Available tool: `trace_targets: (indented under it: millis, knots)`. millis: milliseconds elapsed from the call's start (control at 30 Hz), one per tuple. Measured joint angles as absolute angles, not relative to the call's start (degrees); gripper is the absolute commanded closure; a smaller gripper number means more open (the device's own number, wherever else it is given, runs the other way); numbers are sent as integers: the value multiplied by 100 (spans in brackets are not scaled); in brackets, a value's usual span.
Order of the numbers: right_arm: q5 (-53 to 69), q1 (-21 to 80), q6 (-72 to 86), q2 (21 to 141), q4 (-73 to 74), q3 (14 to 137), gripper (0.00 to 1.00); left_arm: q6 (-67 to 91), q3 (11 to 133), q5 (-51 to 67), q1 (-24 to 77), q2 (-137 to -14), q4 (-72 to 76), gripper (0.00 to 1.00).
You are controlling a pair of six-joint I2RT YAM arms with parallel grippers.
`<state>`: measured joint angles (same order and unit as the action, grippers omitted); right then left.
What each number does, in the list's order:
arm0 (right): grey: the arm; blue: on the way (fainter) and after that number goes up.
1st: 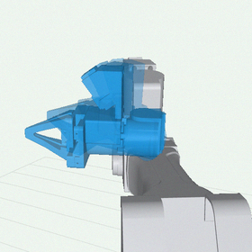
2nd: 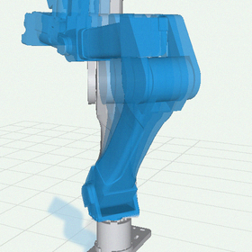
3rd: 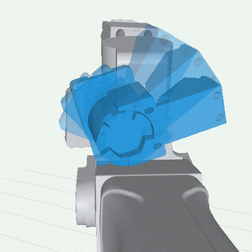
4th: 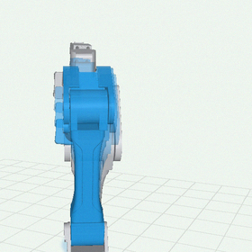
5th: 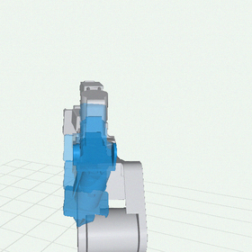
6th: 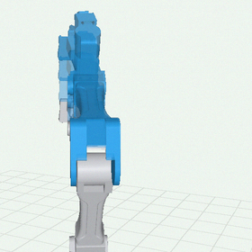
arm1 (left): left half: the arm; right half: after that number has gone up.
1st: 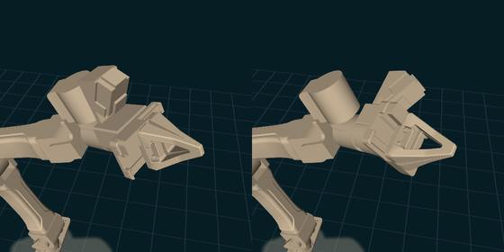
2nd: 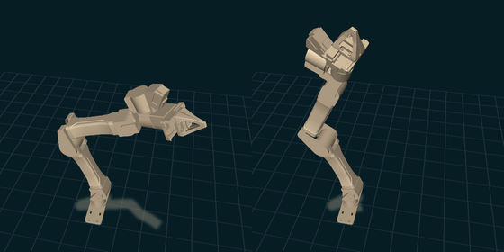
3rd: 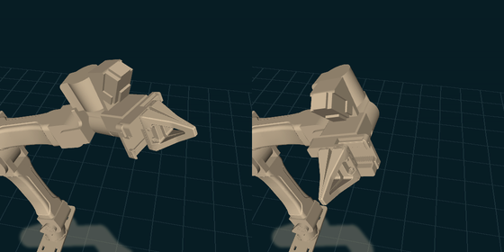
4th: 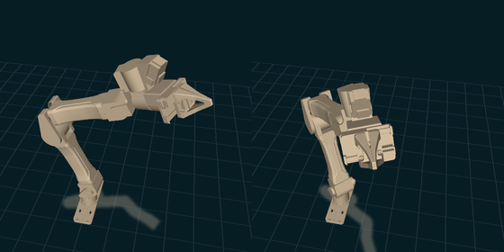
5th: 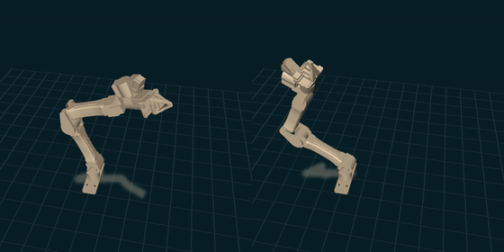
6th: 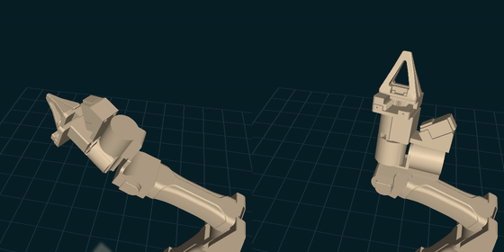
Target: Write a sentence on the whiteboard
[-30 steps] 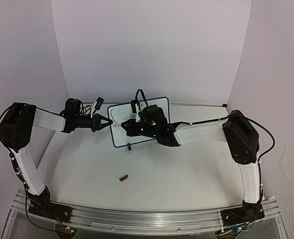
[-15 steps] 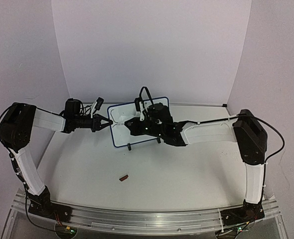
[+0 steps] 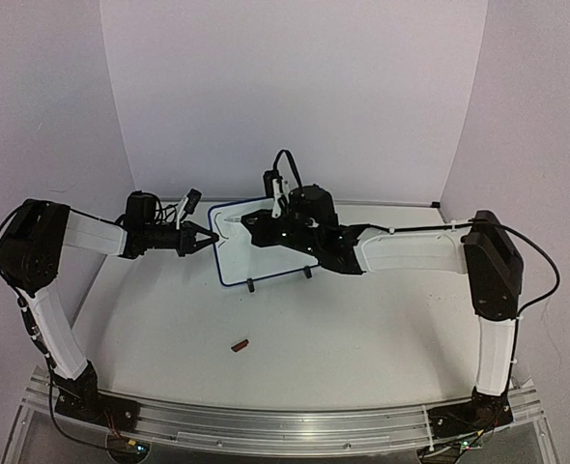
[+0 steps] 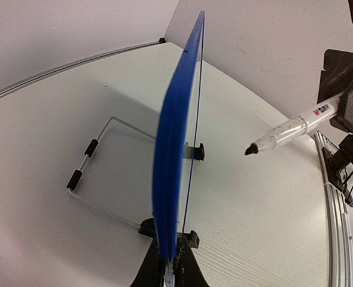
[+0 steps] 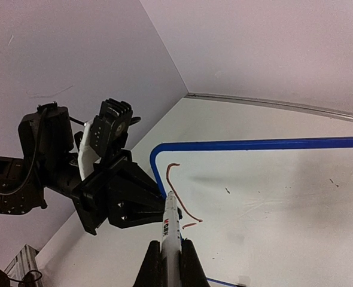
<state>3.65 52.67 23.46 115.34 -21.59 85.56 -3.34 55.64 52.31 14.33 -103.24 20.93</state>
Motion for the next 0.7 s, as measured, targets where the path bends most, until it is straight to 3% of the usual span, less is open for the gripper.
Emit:
trace_targets:
  millis: [700]
  knots:
    - [340, 5168, 2425, 11896, -1832, 8777, 100, -430, 5564, 5205, 1463, -10313, 2045, 100]
